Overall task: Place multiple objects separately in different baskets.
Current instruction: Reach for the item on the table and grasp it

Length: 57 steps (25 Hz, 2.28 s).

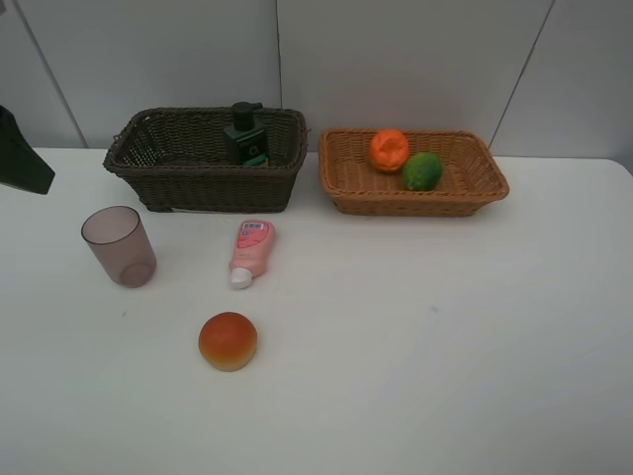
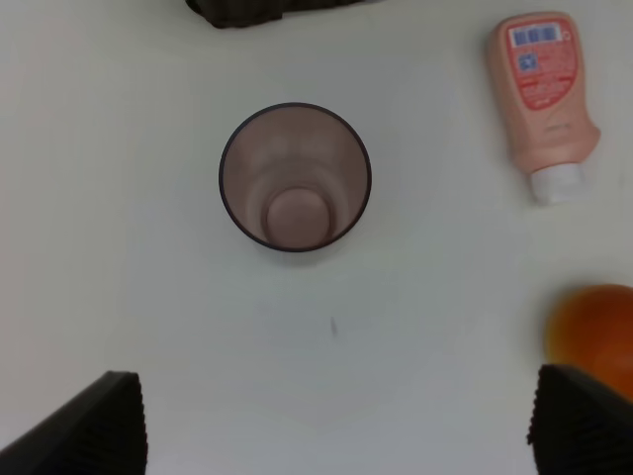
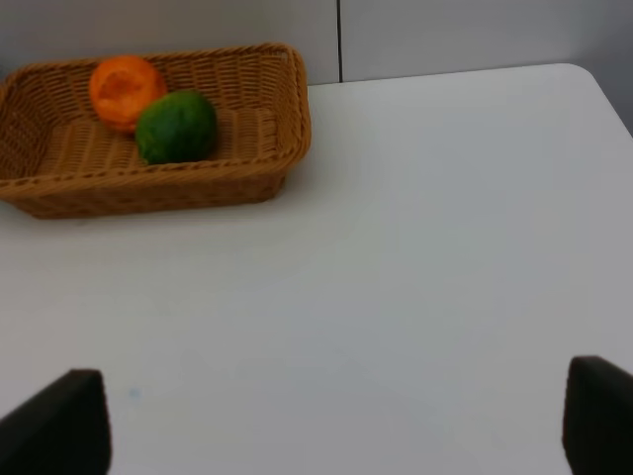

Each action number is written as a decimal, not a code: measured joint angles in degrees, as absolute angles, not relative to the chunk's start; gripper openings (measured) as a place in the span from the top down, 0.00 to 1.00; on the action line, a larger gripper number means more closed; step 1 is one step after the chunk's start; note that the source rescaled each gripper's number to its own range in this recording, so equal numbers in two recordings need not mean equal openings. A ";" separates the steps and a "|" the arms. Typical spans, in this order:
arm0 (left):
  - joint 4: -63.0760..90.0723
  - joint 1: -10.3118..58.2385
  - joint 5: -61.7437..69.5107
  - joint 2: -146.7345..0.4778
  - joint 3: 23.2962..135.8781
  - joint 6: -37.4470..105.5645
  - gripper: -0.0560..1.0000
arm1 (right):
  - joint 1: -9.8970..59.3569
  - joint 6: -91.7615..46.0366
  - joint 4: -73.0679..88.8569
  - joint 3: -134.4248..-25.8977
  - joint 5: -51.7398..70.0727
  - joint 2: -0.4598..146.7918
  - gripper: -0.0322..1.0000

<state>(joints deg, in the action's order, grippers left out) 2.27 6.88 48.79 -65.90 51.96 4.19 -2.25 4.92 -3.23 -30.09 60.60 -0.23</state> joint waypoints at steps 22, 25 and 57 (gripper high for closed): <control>-9.67 18.29 39.70 -95.73 57.47 4.05 0.00 | -2.25 4.92 -3.23 -30.04 60.60 -0.23 0.02; -9.67 18.29 38.93 -97.12 57.47 4.05 0.00 | -2.25 4.92 -3.23 -30.04 60.60 -0.23 0.02; -9.78 18.87 29.07 -108.68 55.68 3.82 0.48 | -2.25 4.92 -3.23 -29.91 60.65 -0.23 0.02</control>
